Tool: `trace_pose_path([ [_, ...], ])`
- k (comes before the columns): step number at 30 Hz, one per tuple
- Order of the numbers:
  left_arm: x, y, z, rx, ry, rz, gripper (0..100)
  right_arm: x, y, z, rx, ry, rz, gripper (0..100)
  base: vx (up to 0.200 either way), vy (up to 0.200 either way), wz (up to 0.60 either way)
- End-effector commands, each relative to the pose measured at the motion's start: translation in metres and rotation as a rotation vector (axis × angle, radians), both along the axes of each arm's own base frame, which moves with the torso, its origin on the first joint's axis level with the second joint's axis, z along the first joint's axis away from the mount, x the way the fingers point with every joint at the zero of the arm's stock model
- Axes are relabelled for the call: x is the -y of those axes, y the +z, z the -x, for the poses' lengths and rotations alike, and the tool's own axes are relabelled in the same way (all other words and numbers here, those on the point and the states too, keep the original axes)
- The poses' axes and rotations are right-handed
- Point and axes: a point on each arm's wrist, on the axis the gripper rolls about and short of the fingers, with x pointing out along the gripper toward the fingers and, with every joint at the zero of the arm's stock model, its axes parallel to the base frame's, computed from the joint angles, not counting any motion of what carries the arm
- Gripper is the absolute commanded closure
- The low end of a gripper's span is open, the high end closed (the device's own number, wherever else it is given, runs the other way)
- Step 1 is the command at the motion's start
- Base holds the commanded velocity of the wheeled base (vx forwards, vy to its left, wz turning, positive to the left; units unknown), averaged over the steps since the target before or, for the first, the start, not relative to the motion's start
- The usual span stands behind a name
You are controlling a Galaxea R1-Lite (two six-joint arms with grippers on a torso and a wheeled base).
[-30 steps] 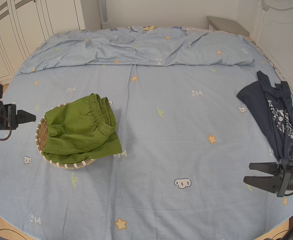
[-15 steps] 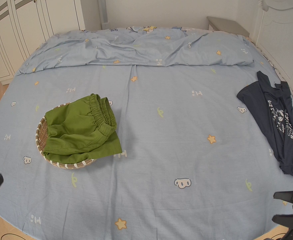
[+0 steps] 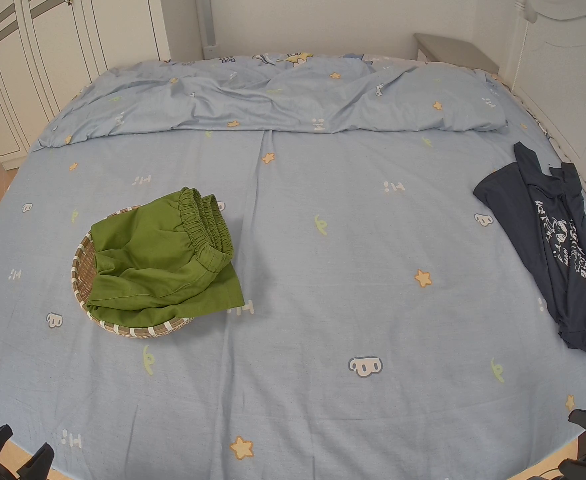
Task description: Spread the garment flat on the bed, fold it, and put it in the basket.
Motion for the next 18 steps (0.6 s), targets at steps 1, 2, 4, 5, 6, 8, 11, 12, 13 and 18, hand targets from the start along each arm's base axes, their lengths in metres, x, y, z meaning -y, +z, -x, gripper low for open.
trace_pose_path([
  [1,-0.001,-0.034,-0.002,0.159,0.01,0.011,0,0.004,-0.017,0.003,0.018,-0.165,0.027,0,0.0,0.0,0.0],
  [2,-0.001,-0.034,-0.002,0.159,0.01,0.011,0,0.004,-0.017,0.003,0.018,-0.165,0.027,0,0.0,0.0,0.0],
  [4,0.0,-0.038,-0.007,0.227,0.011,-0.002,0,0.005,-0.029,-0.001,-0.013,-0.262,0.06,0,0.0,0.0,0.0],
  [5,0.0,-0.039,-0.008,0.259,0.01,-0.014,0,0.006,-0.028,-0.002,-0.005,-0.308,0.065,0,0.0,0.0,0.0],
  [6,-0.001,-0.04,-0.009,0.286,0.005,-0.043,0,0.007,-0.028,-0.002,-0.004,-0.35,0.07,0,0.0,0.0,0.0],
  [8,-0.001,-0.044,-0.013,0.318,-0.007,-0.13,0,0.009,-0.028,-0.003,-0.003,-0.443,0.089,0,0.0,0.0,0.0],
  [11,-0.001,-0.048,-0.017,0.362,-0.012,-0.221,0,0.012,-0.03,-0.004,0.005,-0.603,0.142,0,0.0,0.0,0.0],
  [12,-0.001,-0.053,-0.019,0.355,-0.011,-0.222,0,0.013,-0.03,-0.004,0.016,-0.642,0.175,0,0.0,0.0,0.0],
  [13,-0.001,-0.053,-0.019,0.361,-0.008,-0.213,0,0.014,-0.031,-0.005,0.027,-0.662,0.212,0,0.0,0.0,0.0],
  [18,-0.001,-0.053,-0.019,0.36,0.014,-0.182,0,0.013,-0.032,-0.006,0.068,-0.77,0.279,0,0.0,0.0,0.0],
])
